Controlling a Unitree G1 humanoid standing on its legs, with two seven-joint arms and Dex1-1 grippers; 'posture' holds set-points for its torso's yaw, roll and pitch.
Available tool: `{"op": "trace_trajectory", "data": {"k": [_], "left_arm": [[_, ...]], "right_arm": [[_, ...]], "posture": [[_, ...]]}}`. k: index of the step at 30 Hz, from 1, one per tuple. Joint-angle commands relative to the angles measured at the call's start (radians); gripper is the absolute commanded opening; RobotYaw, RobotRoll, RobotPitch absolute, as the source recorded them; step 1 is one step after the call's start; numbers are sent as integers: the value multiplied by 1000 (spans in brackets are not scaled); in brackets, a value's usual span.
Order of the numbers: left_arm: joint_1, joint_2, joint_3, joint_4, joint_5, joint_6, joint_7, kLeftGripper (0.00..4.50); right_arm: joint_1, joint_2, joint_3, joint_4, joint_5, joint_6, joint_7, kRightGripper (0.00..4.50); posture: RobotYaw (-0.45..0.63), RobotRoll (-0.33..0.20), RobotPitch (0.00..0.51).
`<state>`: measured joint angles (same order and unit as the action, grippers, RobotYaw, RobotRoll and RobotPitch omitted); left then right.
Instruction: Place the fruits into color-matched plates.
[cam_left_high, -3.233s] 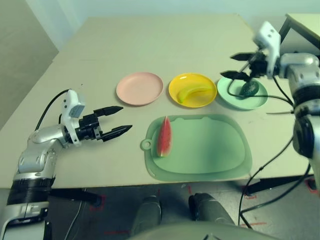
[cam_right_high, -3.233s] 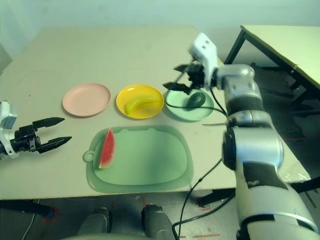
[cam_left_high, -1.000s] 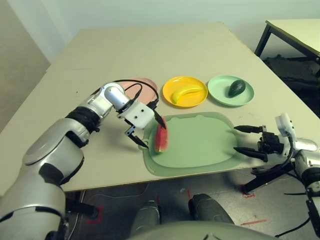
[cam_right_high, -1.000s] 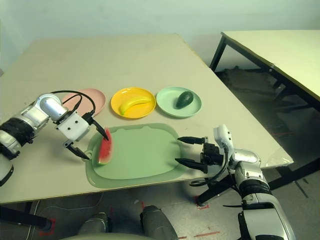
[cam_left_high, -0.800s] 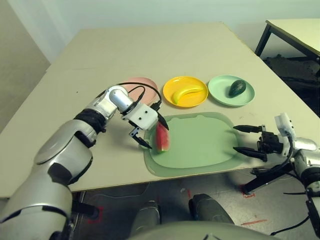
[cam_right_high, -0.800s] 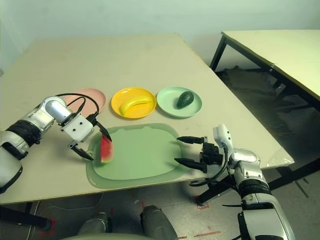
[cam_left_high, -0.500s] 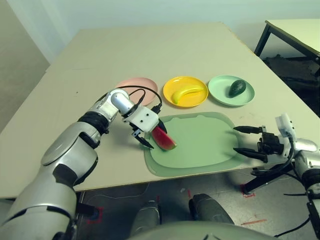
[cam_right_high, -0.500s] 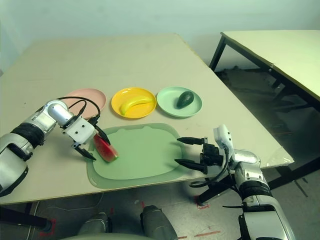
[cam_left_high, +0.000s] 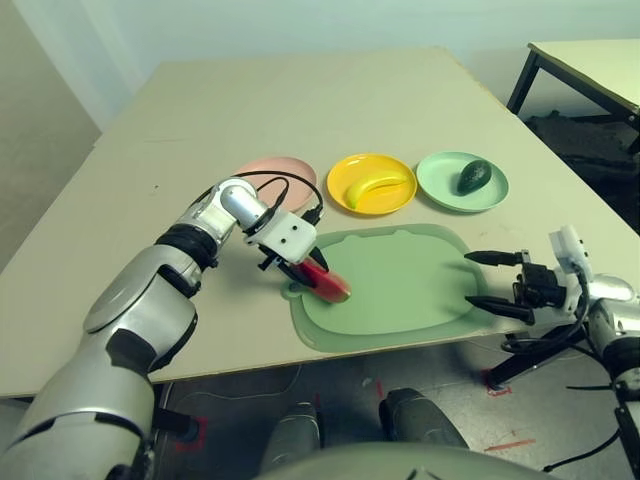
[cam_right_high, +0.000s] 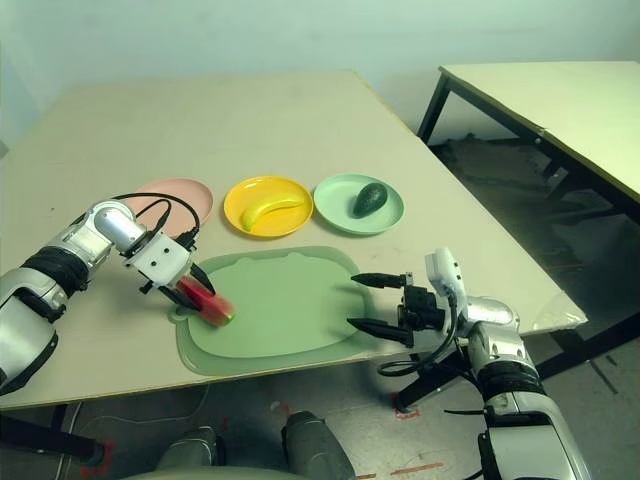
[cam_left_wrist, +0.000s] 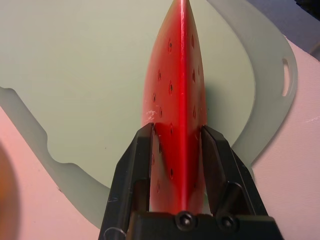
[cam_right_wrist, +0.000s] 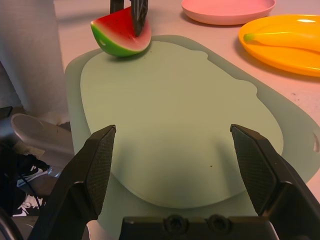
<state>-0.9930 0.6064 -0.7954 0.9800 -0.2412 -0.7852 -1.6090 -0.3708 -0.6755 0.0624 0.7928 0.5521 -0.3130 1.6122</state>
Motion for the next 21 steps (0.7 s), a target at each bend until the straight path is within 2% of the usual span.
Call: {"op": "trace_trajectory", "data": {"k": [1,13,18,21], "left_arm": [[-2,14,14,-10,-10,29,-5,1440],[-76,51,91,18,-36,88,-5,1440],[-119,58,180,140,65,54,-3,1440],[-147,67,255,224,126,78,56,1440]], "right_arm": [[10,0,9,-16,8,5,2,4500],[-1,19,-30,12,12,19,2,4500],[-23,63,-120,16,15,75,-17,4500],[-14,87,-170,-13,18,109,-56,4500]], "posture": [[-184,0,17],[-176,0,8],[-173,0,6],[-167,0,5]]}}
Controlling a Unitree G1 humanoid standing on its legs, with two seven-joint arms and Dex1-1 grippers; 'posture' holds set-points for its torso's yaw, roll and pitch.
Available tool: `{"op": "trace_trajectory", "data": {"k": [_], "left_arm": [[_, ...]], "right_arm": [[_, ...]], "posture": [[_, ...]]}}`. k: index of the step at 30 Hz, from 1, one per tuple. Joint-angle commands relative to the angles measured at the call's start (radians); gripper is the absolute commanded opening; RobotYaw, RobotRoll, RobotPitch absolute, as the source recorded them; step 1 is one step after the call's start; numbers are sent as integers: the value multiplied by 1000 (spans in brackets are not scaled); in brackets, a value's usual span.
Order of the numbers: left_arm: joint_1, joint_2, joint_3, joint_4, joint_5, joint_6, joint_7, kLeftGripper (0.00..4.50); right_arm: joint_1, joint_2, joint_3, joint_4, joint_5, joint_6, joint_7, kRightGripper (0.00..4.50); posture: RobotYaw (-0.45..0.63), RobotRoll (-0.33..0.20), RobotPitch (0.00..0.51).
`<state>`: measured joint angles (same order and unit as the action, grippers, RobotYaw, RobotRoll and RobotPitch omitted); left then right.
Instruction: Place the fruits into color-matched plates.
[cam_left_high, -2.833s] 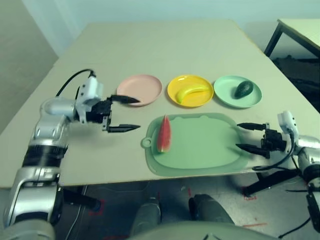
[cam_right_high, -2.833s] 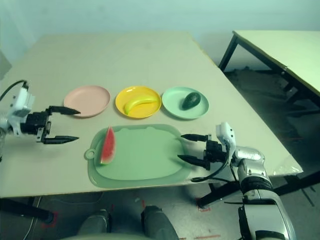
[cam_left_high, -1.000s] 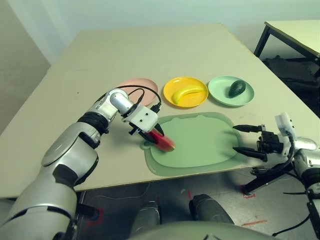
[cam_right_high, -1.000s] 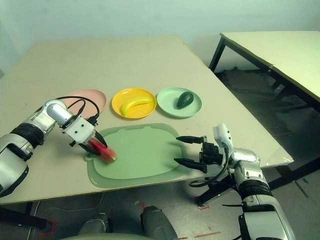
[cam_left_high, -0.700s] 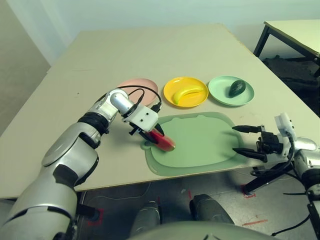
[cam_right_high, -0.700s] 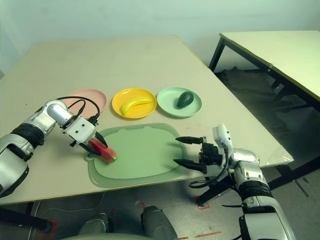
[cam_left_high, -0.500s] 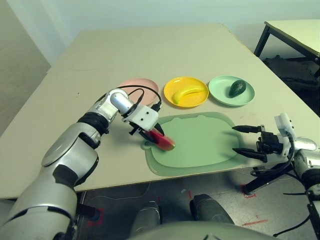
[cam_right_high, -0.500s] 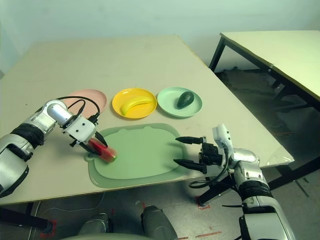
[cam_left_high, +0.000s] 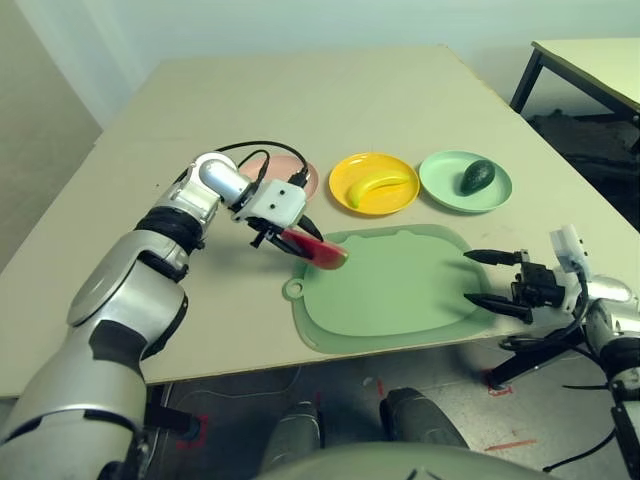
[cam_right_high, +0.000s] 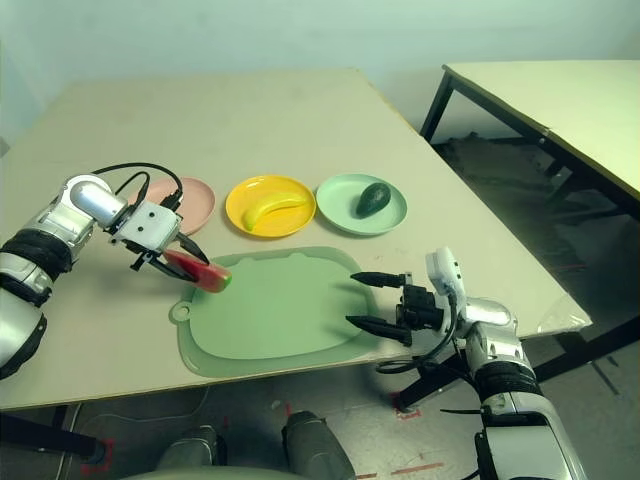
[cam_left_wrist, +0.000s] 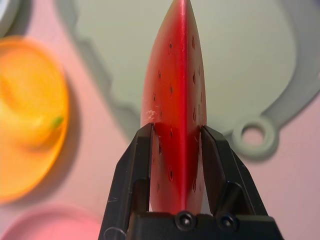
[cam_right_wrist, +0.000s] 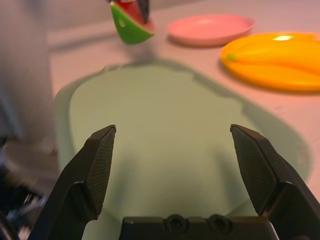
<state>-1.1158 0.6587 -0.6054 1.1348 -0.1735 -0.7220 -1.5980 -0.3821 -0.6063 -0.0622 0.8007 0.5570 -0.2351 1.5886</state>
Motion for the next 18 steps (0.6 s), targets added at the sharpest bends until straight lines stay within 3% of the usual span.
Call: {"op": "trace_trajectory", "data": {"k": [1,9,18], "left_arm": [[-32,22,83,91,83,24,74,1440],[-69,92,113,185,345,92,391,1440],[-76,56,106,220,575,209,787,1440]], "right_arm": [[3,24,-58,-35,14,42,-45,4500],[102,53,-95,-153,-4,80,-70,4500],[122,67,-100,-205,-14,103,-86,4500]], "posture": [[-169,0,6],[-177,0,11],[-191,0,15]]}}
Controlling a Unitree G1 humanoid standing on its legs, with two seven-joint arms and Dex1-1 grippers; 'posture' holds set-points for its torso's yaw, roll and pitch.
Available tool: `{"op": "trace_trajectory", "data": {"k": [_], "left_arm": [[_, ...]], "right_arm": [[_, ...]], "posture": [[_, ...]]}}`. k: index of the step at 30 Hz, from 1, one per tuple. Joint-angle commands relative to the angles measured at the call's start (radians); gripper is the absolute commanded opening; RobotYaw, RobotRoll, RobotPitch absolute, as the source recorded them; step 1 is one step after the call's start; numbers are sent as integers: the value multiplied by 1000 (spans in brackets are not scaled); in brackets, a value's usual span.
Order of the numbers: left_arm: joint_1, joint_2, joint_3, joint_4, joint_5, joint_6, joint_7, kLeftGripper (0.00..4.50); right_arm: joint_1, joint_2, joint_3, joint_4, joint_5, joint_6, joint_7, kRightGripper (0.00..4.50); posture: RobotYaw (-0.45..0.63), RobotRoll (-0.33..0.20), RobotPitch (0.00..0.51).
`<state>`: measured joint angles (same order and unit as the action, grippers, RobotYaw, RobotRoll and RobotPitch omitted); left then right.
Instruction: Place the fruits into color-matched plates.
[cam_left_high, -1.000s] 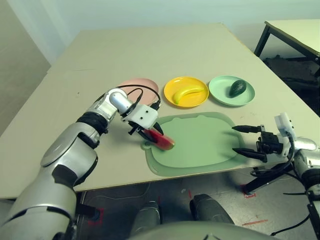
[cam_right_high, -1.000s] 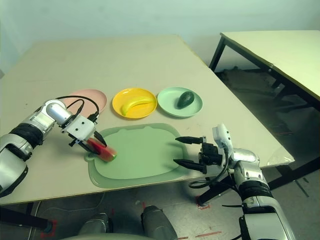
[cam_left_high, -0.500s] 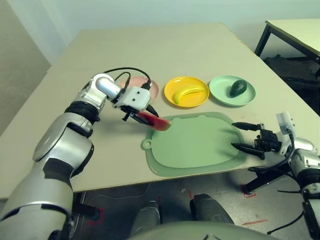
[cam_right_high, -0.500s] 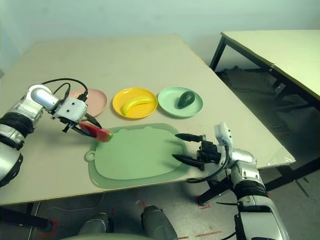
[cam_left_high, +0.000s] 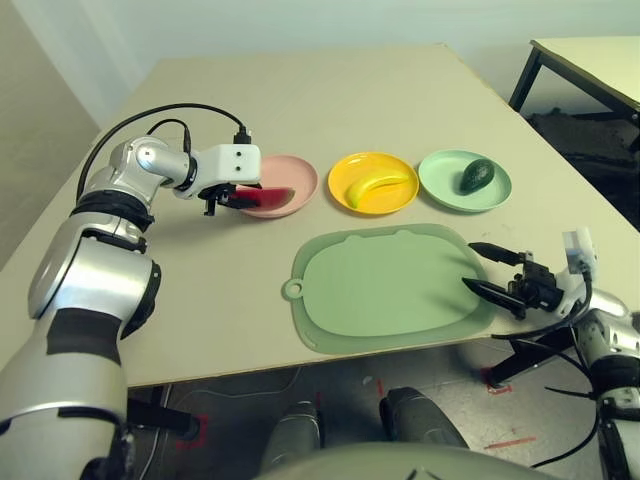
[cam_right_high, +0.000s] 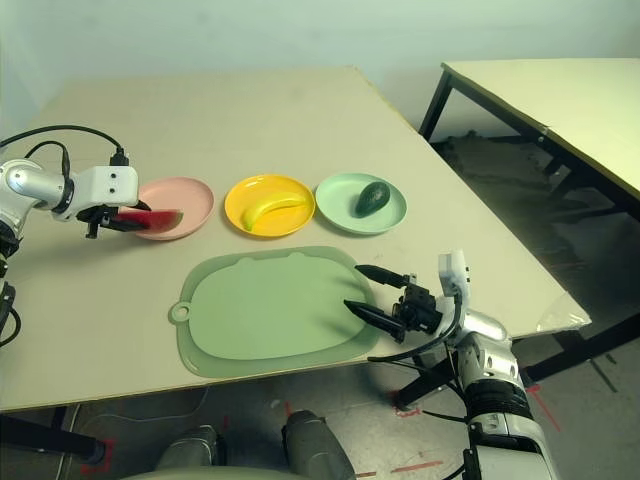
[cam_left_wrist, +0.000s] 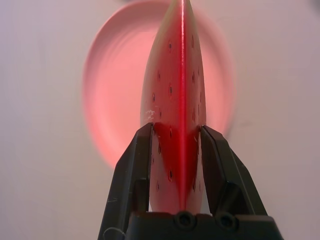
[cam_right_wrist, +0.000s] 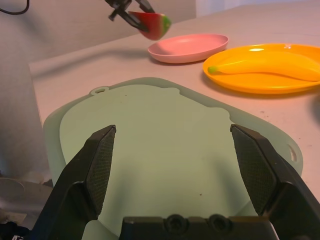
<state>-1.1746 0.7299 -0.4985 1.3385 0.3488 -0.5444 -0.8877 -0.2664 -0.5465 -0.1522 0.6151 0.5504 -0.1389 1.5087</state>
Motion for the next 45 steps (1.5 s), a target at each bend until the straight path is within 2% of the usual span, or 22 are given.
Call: {"op": "trace_trajectory", "data": {"k": [1,13,21,22,23,30,35,39,45], "left_arm": [[-16,-24,4,20,66,45,101,1440],[32,-78,30,36,149,110,227,1440],[49,-81,49,35,164,116,235,4116],[49,-81,52,35,165,115,234,4409],[49,-80,55,35,166,114,233,4482],[51,-61,85,29,158,87,215,4482],[63,-27,161,18,99,44,176,4482],[88,-4,280,1,-16,22,94,4482],[154,3,548,-79,-303,82,-53,4482]], "right_arm": [[8,8,-10,-24,-8,9,-6,4500],[65,1,-23,-101,-1,34,-24,4500],[76,0,-30,-120,-6,46,-27,4500],[76,0,-29,-120,-7,46,-27,4500],[75,1,-27,-120,-9,47,-27,4500],[62,8,-35,-102,-8,50,-49,4500],[51,23,-75,-93,1,35,-135,4500],[44,38,-113,-95,-4,23,-225,4500],[-6,54,-174,-39,-39,-25,-437,4500]], "posture": [[-198,0,16],[-224,0,22],[-218,0,28],[-217,0,27],[-215,0,27],[-204,0,25],[-204,0,19],[-209,0,16],[-195,0,18]]}}
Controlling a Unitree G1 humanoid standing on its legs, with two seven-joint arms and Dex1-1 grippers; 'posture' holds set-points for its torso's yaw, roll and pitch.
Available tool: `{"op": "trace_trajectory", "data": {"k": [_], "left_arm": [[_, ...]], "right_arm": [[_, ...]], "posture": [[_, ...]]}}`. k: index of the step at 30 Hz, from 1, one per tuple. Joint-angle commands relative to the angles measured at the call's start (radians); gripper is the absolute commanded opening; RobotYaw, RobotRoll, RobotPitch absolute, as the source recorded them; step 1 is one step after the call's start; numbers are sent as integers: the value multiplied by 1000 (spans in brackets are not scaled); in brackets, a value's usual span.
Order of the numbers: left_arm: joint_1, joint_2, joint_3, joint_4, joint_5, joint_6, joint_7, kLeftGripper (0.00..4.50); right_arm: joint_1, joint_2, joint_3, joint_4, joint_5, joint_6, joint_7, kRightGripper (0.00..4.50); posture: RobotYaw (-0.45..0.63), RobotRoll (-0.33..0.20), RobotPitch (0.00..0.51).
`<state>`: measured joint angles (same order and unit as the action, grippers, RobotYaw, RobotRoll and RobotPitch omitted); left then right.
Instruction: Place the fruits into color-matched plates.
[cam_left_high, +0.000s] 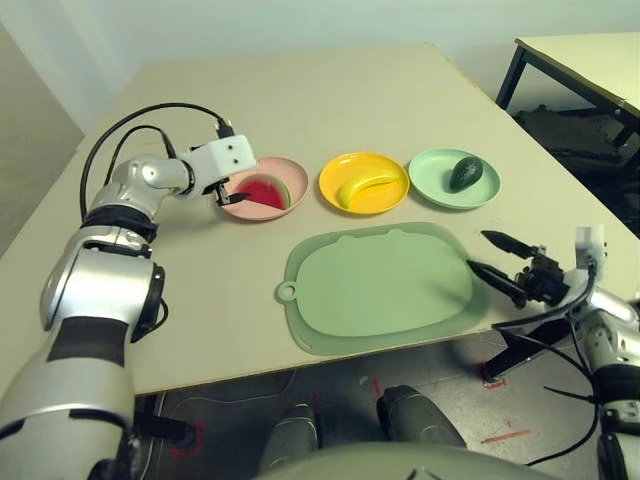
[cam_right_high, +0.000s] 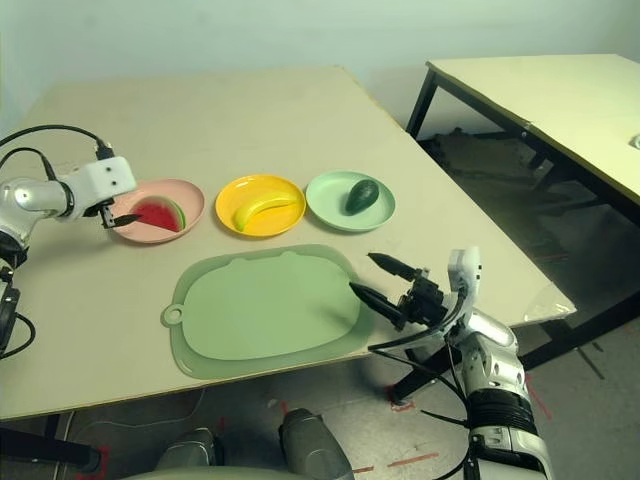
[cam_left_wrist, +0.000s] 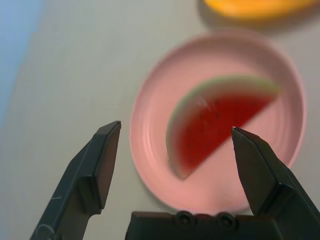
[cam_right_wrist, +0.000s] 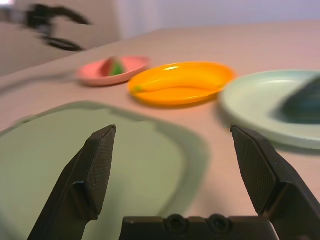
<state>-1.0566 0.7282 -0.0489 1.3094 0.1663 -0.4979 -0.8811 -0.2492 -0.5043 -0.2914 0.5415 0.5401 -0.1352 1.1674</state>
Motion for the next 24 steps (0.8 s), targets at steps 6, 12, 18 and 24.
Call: {"op": "trace_trajectory", "data": {"k": [6,12,18,24], "left_arm": [[290,-4,302,-381,-360,200,-37,4482],[710,-100,455,-879,-508,428,179,4482],[956,-254,503,-1102,-574,518,339,4482],[1060,-355,524,-1136,-591,506,419,4482]], "right_arm": [[-60,19,-60,159,-86,-140,-227,4500],[-81,-4,-78,291,-135,-249,-296,4500],[-120,-33,-102,397,-155,-319,-351,4500],[-124,-36,-101,432,-166,-343,-358,4500]], "posture": [[-147,0,30],[-92,0,44],[-78,0,61],[-58,0,81]]}}
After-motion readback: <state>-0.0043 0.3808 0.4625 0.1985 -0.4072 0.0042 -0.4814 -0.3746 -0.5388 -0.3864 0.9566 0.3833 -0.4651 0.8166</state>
